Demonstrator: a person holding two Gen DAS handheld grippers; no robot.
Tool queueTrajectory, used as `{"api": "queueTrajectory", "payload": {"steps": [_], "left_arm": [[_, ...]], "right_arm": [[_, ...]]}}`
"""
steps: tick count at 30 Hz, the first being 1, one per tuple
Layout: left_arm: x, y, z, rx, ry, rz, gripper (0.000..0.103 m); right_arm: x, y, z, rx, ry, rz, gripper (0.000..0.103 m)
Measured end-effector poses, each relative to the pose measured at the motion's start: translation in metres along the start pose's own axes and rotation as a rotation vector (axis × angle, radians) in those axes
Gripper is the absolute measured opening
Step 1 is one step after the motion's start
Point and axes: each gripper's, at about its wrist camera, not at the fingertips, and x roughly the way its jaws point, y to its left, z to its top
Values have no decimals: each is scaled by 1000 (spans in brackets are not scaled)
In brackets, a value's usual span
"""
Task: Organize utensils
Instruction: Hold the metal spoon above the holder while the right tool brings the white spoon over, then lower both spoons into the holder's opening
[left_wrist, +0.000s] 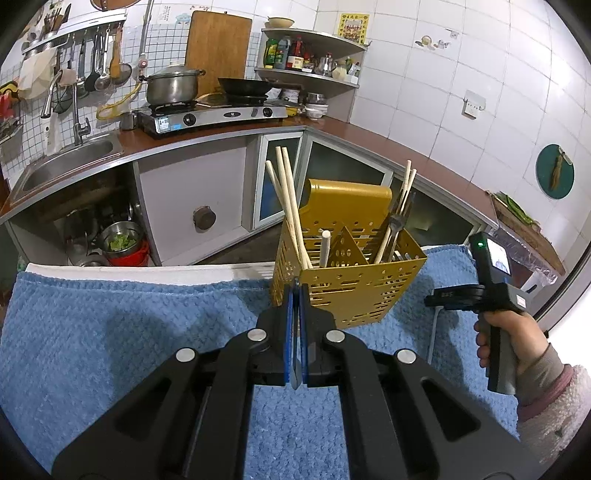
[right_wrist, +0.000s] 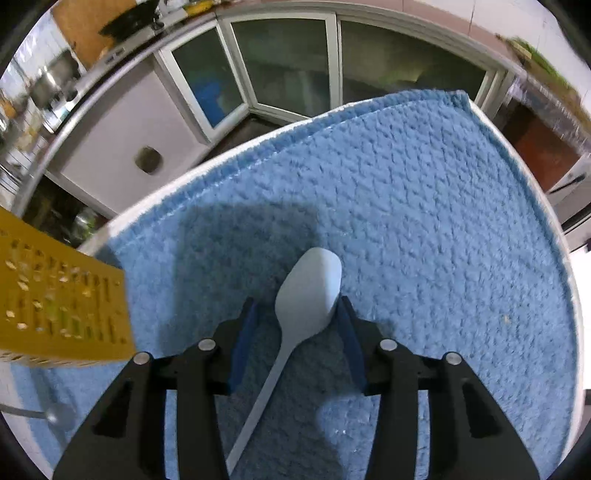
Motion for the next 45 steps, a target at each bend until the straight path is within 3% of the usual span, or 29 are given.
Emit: {"api": "queueTrajectory", "payload": {"steps": [2, 11, 20, 25, 45], "left_arm": [[1, 1, 0, -4, 1, 0, 1], [-1, -3, -2, -2, -1, -17, 1], [-14, -8, -7, 11, -23, -28, 1], [-18, -9, -10, 3, -24, -26, 1], [-50, -25, 8, 27, -84, -30, 1]], "right_arm": [[1, 2, 3, 1, -2, -39, 35], [-19, -20, -6, -21, -66, 76, 34], [-91, -20, -55, -137, -330, 238, 34], [-122, -13, -86, -218, -482, 277, 34], [-208, 13, -100, -355, -717, 273, 34]]}}
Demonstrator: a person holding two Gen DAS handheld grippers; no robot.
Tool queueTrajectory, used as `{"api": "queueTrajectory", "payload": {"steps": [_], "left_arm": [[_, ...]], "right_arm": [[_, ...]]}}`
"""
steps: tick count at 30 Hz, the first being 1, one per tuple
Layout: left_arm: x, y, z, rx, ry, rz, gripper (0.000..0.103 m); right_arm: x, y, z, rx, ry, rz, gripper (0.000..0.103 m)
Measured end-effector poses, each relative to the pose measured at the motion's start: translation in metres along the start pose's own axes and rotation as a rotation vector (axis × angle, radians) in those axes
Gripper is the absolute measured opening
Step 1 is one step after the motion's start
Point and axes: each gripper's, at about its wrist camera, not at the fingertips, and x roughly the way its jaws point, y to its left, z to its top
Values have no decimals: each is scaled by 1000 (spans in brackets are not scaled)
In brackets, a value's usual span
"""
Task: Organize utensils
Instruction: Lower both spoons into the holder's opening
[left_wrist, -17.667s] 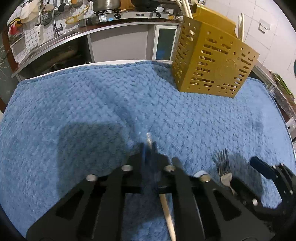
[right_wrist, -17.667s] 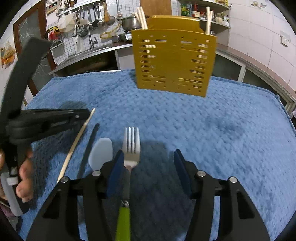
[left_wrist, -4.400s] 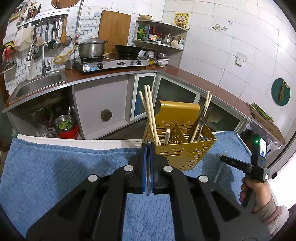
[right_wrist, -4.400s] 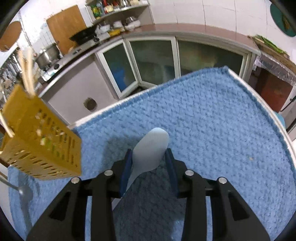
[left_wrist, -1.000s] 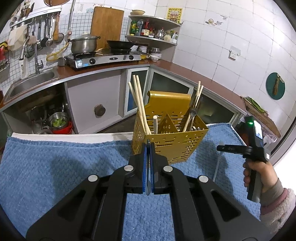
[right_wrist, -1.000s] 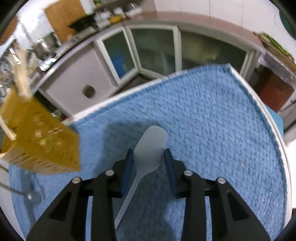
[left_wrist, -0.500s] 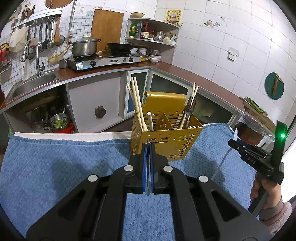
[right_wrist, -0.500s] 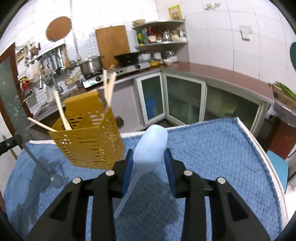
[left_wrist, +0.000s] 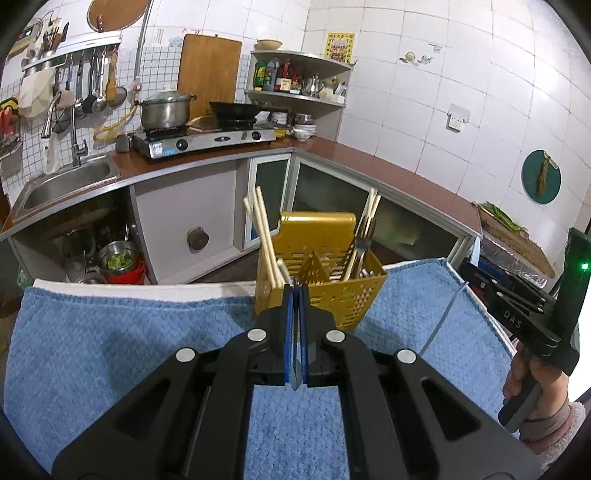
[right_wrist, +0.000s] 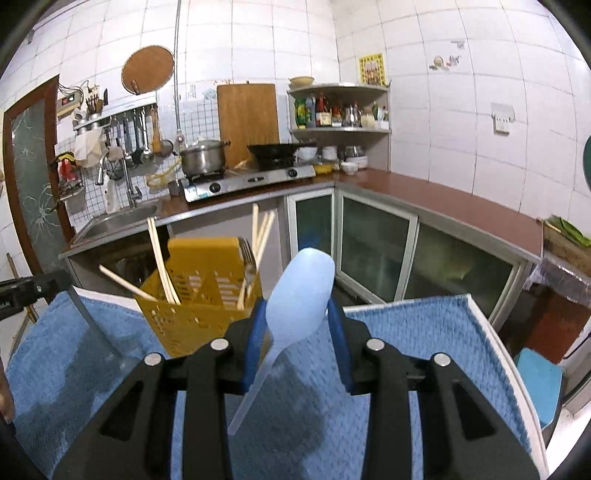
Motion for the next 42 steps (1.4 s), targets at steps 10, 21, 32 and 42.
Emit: {"api": "queueTrajectory", "payload": {"steps": [10, 21, 32, 42], "left_arm": [[-16, -16, 47, 15, -87, -28, 1], [20, -23, 87, 71, -142, 26, 1], [90, -8, 55, 98, -56, 47, 3], [107, 7, 34, 58, -14, 70, 6]], "right_arm": [[-9, 19, 60, -46, -130, -23, 34], [30, 39, 84, -114, -232, -55, 34], [79, 47, 40, -212, -182, 1, 34], [114, 53, 1, -247, -88, 33, 34]]}}
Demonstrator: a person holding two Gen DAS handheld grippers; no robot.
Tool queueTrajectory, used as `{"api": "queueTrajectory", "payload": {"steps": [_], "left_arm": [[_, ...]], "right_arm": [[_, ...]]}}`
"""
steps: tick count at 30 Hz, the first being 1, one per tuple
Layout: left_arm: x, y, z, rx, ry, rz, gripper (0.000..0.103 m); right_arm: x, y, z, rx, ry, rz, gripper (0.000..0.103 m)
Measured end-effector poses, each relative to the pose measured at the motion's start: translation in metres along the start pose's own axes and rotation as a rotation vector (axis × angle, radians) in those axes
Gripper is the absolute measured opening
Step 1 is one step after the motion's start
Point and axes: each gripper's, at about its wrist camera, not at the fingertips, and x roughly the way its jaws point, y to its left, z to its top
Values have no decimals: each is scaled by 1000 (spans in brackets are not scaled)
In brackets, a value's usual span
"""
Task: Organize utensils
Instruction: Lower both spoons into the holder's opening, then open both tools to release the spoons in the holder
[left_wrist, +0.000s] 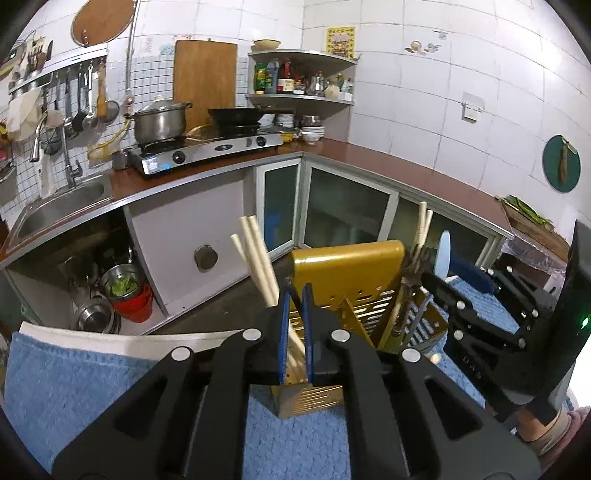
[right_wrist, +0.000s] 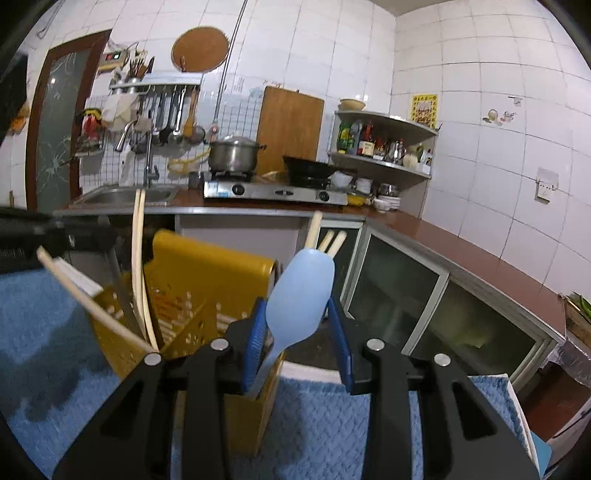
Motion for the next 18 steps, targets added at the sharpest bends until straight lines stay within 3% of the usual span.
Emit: {"api": "queueTrajectory", "payload": {"steps": [3, 6, 8, 12, 14, 18], "left_arm": [[-4, 4, -4, -8, 9, 0, 7], [-17, 9, -8, -12, -8, 9, 30], [-29, 13, -12, -29, -27, 16, 51], [-50, 23, -21, -43, -38, 29, 58], [-70, 29, -28, -50, -65, 53, 76], [-106, 37, -43, -74, -105, 71, 93]], "right_arm": [[2, 2, -6, 5, 13, 20, 35], [2, 4, -8, 1, 32, 32, 38], [-1, 4, -8, 12, 46, 40, 51], [-18, 1, -8, 32, 61, 33, 52], [-34, -2, -8, 40, 58, 30, 56], [-73, -4, -11, 65, 34, 16, 69]]}}
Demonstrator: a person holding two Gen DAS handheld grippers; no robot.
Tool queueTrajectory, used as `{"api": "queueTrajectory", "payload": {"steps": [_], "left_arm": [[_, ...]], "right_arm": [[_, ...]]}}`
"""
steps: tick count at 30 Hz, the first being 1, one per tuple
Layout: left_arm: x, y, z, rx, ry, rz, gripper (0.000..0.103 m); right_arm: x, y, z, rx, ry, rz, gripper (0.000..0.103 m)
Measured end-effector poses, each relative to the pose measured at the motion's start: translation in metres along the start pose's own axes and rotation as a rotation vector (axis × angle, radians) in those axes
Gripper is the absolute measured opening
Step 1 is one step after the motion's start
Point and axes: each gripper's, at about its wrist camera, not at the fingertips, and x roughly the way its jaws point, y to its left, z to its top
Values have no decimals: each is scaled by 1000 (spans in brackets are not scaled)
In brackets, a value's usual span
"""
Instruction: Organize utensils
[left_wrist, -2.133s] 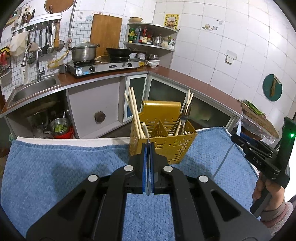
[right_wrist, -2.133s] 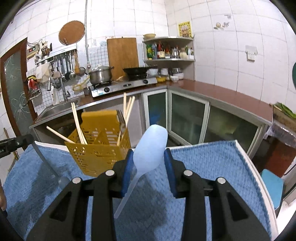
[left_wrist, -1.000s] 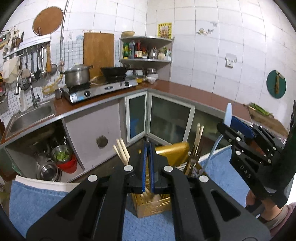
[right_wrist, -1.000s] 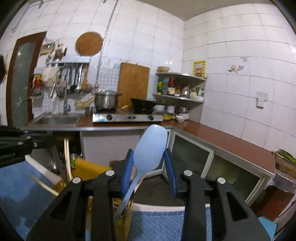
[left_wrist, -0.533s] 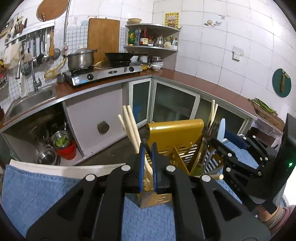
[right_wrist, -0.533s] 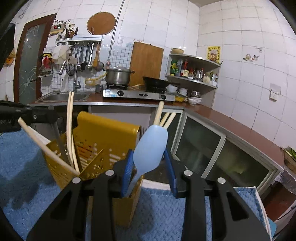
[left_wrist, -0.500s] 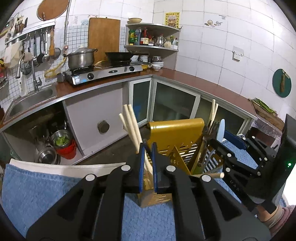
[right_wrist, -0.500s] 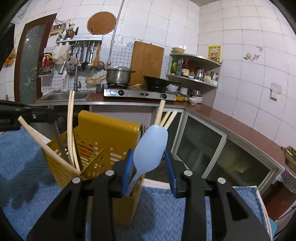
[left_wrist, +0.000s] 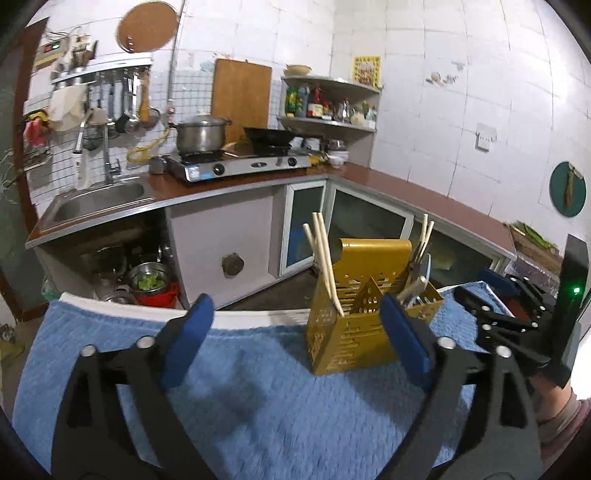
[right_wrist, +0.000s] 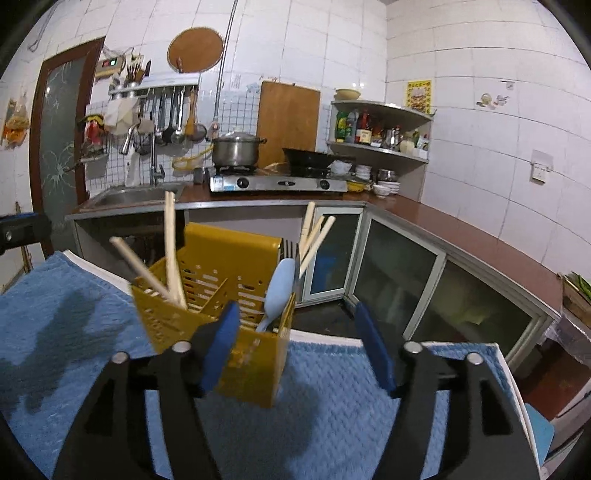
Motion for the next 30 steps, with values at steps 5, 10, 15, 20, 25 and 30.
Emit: {"api": "queueTrajectory", "payload": {"steps": [5, 10, 15, 20, 25, 30], "left_arm": [[-56, 8, -23, -31, -38, 14, 98], [-108, 6, -54, -51, -97, 76, 98], [-153, -6, -94, -28, -183, 161, 98], [-171, -8, -135, -50, -174, 180, 98], [-178, -9, -171, -45, -203, 242, 98], [-170, -12, -193, -2, -219, 277, 98]], "right_arm": [[-59, 4, -15, 50, -20, -7, 87], [-120, 12, -43, 120, -52, -1, 99], [-168, 24, -83, 185, -52, 8, 99], [-191, 35, -118, 224, -28, 18, 99], [-202, 50, -144, 197, -53, 13, 99], [-208, 62, -159, 155, -113, -42, 99]]}}
